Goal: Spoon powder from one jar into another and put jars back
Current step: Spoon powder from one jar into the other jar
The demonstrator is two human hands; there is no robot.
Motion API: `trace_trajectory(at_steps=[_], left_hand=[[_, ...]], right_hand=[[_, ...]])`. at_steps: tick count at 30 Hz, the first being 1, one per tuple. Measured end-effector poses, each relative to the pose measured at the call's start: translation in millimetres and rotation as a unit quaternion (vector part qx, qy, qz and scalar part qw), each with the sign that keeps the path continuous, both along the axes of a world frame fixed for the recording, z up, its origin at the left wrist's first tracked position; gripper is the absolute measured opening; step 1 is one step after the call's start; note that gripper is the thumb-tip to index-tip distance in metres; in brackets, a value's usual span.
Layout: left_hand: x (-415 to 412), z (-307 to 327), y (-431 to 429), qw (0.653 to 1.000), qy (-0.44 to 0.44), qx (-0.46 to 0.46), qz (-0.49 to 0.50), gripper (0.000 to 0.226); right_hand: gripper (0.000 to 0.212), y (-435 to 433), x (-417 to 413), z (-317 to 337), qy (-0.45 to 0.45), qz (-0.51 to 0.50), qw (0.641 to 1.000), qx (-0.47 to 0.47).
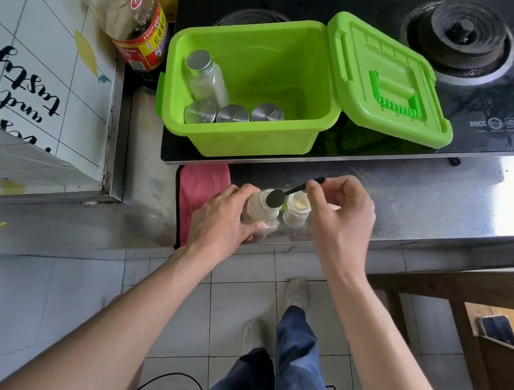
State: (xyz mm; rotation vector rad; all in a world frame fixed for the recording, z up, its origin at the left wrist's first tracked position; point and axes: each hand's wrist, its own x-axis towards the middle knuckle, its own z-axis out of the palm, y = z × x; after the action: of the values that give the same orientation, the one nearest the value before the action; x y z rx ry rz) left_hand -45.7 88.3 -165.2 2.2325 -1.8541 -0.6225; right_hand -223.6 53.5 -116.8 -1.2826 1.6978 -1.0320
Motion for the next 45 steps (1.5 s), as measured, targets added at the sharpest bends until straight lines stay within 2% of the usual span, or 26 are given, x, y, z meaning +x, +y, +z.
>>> trace_trajectory(at_steps=[7, 15, 21, 26, 29, 37, 45], left_hand=[[-2, -3, -2, 1.000, -0.012, 0.002, 0.006, 0.046], [-1, -3, 0, 1.000, -0.011, -0.004, 0.012, 0.049], [-1, -3, 1, 1.000, -0.006, -0.006, 0.010, 0.049], [-1, -3, 1, 1.000, -0.005, -0.003, 0.014, 0.048], [-1, -3, 1, 1.000, -0.005, -0.003, 0.015, 0.048], [-3, -2, 0, 1.000, -0.007, -0.001, 0.011, 0.046], [-2, -2, 0, 1.000, -0.008, -0.004, 0.007, 0.046]], right_hand=[[0.018, 6, 27, -16, 0.089, -0.024, 0.995, 0.042], [0.017, 2, 34, -29, -0.031, -0.041, 0.994, 0.094], [0.016, 2, 26, -30, -0.100, 0.032, 0.987, 0.119], [0.016, -2, 12, -30, -0.104, 0.078, 0.987, 0.098], [0.013, -3, 4, -28, -0.068, 0.103, 0.991, 0.055], [0.015, -1, 2, -35, -0.033, 0.117, 0.992, 0.023], [0.014, -6, 6, -36, -0.116, 0.098, 0.986, 0.069]])
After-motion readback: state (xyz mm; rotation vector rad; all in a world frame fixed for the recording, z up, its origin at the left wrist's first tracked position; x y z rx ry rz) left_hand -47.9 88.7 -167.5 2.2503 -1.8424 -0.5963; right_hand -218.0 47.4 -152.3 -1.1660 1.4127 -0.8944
